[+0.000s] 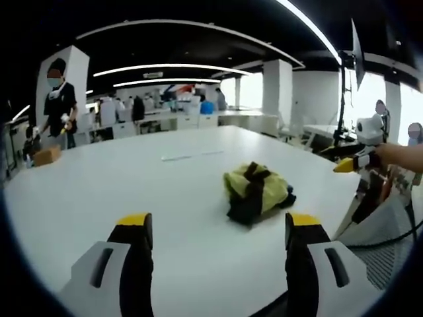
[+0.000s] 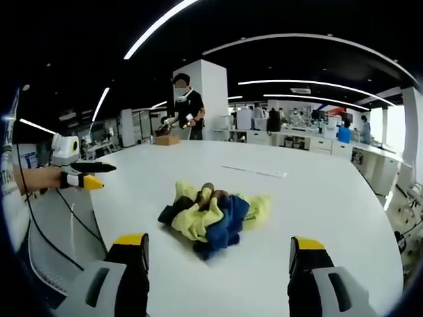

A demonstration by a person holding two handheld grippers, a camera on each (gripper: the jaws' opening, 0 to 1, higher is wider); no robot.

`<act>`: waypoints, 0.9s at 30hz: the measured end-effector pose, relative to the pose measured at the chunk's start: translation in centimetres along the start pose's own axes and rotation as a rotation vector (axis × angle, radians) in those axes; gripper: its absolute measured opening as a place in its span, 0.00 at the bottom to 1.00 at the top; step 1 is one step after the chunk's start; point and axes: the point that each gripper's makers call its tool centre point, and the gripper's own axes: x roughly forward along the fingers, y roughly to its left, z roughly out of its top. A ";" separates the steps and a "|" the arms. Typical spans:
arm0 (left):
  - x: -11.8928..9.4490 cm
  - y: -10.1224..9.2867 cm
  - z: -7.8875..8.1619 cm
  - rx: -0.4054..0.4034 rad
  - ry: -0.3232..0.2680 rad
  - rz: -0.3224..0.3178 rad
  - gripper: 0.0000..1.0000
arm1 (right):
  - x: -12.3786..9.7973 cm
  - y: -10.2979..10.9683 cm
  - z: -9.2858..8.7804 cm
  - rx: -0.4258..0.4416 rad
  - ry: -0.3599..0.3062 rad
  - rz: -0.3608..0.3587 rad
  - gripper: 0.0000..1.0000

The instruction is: Fold the garment on the visible template until the final outline fits inside the template.

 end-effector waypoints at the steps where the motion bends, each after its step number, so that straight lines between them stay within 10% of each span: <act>1: 0.2 -0.1 0.1 0.001 -0.004 -0.007 0.77 | 0.1 0.0 0.0 0.001 0.001 0.002 0.85; 27: 6.0 -1.6 -0.4 0.040 0.025 -0.128 0.50 | 5.9 -1.0 -0.4 0.009 0.066 0.061 0.45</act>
